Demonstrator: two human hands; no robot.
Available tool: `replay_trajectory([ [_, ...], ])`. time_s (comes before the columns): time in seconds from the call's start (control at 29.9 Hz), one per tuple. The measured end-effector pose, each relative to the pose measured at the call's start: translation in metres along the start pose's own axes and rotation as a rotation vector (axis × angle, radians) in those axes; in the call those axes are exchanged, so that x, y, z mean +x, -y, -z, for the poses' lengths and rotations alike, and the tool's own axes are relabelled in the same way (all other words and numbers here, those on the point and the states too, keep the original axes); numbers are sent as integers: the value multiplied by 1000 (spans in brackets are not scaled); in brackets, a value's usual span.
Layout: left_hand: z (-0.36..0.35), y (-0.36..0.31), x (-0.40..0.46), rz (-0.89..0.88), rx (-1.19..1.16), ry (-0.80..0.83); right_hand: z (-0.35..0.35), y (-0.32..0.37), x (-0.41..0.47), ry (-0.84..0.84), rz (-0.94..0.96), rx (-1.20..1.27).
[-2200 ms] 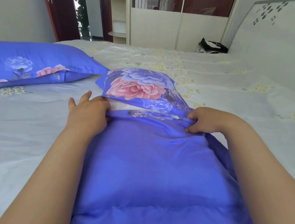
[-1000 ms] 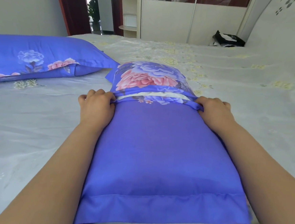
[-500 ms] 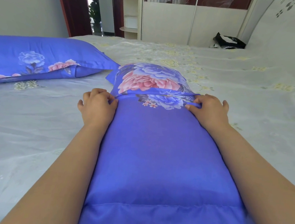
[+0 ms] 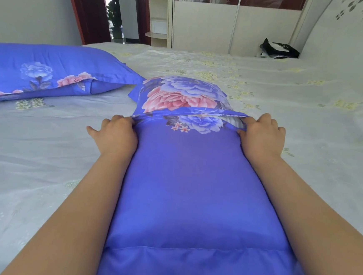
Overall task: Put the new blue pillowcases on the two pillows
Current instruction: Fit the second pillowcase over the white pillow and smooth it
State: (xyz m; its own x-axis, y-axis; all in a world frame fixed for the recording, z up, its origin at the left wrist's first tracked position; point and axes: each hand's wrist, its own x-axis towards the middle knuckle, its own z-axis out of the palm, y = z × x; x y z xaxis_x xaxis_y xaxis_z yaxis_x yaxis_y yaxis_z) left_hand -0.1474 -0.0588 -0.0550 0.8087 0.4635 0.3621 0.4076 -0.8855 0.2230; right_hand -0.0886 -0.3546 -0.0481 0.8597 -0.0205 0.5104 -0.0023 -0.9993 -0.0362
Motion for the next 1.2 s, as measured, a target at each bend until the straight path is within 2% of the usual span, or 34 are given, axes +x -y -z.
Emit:
replay_trajectory([
  [0.07,-2,2,0,-3,3,-39,1,-4,0,40,-30,70],
  [0.13,-3,4,-1,-11,-3,-82,4,-11,1,94,-40,248],
  [0.23,-3,8,-3,-32,17,-62,6,-21,5,242,-11,466],
  [0.3,-3,11,-2,-35,65,-19,5,-25,5,347,-2,448],
  [0.37,-3,14,-1,-20,141,58,3,-26,3,381,-8,326],
  [0.5,2,13,-2,1,239,222,0,-25,-1,272,-38,253],
  [0.6,6,15,0,-30,199,331,-2,-24,-2,200,-30,257],
  [0.83,-1,36,11,-282,-258,261,-15,-30,-5,154,-41,114],
  [0.93,-3,43,10,-287,-477,333,-20,-32,-5,139,-26,85],
  [1.04,-3,46,9,-271,-402,429,-19,-30,-5,143,-4,88],
  [1.2,-3,39,11,-321,-144,382,-16,-28,-6,172,36,98],
])
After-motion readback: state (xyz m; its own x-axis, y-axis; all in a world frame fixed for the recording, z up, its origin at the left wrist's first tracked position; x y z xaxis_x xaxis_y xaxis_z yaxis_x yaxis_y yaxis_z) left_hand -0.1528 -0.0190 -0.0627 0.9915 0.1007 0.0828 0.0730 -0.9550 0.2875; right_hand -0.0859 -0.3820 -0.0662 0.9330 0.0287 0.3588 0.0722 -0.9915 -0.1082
